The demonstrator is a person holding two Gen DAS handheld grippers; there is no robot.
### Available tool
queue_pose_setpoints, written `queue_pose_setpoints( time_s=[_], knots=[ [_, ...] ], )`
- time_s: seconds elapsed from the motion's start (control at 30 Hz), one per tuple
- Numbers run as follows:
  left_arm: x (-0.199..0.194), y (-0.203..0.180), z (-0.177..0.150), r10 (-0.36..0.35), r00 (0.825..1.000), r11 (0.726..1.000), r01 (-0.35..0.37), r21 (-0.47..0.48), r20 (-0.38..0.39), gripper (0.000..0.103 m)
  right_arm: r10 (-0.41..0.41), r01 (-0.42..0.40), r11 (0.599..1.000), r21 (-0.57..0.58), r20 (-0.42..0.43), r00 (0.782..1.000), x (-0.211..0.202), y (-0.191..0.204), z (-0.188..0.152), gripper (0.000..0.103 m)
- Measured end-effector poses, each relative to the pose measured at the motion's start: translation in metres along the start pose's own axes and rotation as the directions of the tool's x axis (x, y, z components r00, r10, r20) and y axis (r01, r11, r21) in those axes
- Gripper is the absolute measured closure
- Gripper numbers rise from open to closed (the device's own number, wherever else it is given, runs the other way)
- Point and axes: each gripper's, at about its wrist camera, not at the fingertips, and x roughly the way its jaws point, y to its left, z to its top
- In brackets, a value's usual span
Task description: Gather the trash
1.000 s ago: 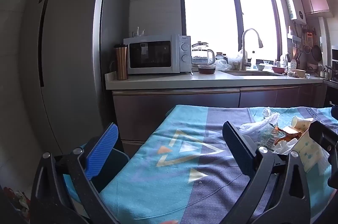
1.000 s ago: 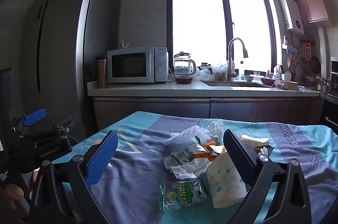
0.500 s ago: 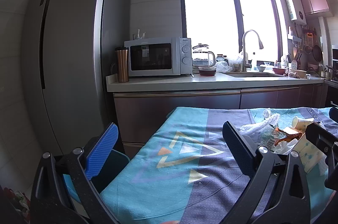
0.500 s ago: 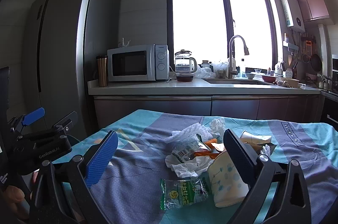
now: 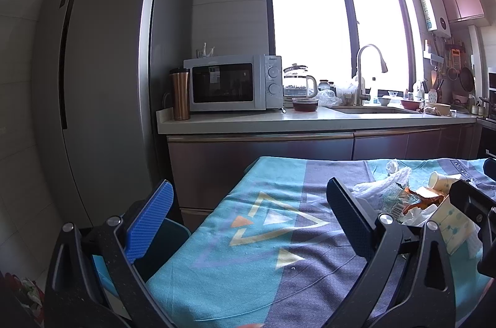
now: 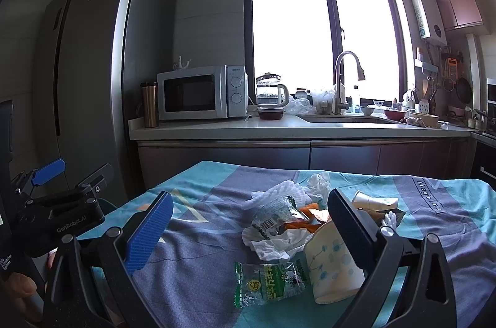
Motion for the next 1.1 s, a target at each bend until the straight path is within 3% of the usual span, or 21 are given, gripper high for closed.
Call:
queue_pose_setpoints(
  time_s=[1.1],
  knots=[
    [0.004,-0.011,-0.004,-0.027,1.0,1.0,0.027,0.001,-0.016,0.006,0.015,-0.015,1.0,0.014,-0.006,1.0,0.002,-0.008,-0.001,0.007]
  ],
)
